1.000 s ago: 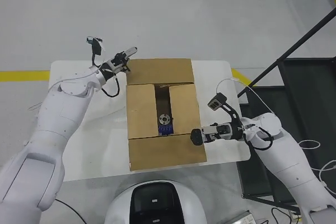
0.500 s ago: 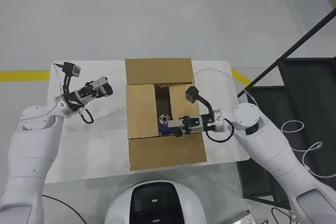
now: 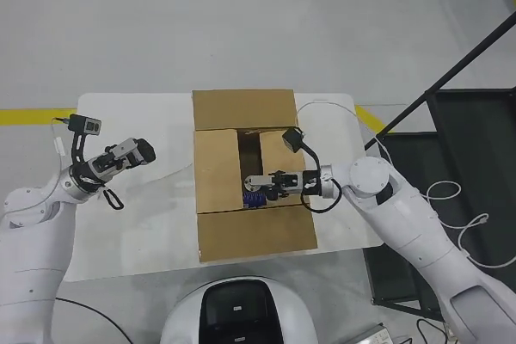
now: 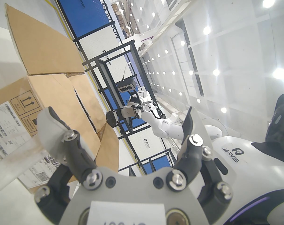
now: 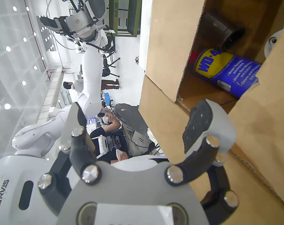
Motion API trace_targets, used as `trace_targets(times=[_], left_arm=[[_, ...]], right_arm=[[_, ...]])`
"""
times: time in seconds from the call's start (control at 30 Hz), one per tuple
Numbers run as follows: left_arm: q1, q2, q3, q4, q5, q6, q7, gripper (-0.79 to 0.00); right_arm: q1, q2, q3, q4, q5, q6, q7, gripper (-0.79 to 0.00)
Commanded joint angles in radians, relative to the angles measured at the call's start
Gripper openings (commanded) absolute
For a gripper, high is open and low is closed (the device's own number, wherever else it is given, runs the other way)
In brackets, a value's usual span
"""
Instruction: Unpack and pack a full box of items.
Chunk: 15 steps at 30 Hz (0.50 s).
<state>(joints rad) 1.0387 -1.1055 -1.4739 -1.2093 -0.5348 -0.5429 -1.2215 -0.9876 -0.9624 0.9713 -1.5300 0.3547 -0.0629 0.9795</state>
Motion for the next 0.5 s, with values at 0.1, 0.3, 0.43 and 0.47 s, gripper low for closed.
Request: trace_targets(times=[0.1, 0.3, 0.43, 0.47], left_arm=[[0.000, 0.000, 0.000, 0.000, 0.000, 0.000, 0.000, 0.000], [0.000, 0.000, 0.000, 0.000, 0.000, 0.000, 0.000, 0.000], [0.000, 0.000, 0.000, 0.000, 0.000, 0.000, 0.000, 0.000], [0.000, 0.000, 0.000, 0.000, 0.000, 0.000, 0.000, 0.000]], right_arm=[[0.000, 0.000, 0.000, 0.000, 0.000, 0.000, 0.000, 0.000], [0.015, -0.018, -0.052, -0.022, -0.056, 0.069, -0.089, 0.000], [0.059, -0.045, -0.109, 0.012, -0.060, 0.099, -0.132, 0.000], [0.074, -0.053, -0.129, 0.030, -0.073, 0.110, -0.138, 0.000]])
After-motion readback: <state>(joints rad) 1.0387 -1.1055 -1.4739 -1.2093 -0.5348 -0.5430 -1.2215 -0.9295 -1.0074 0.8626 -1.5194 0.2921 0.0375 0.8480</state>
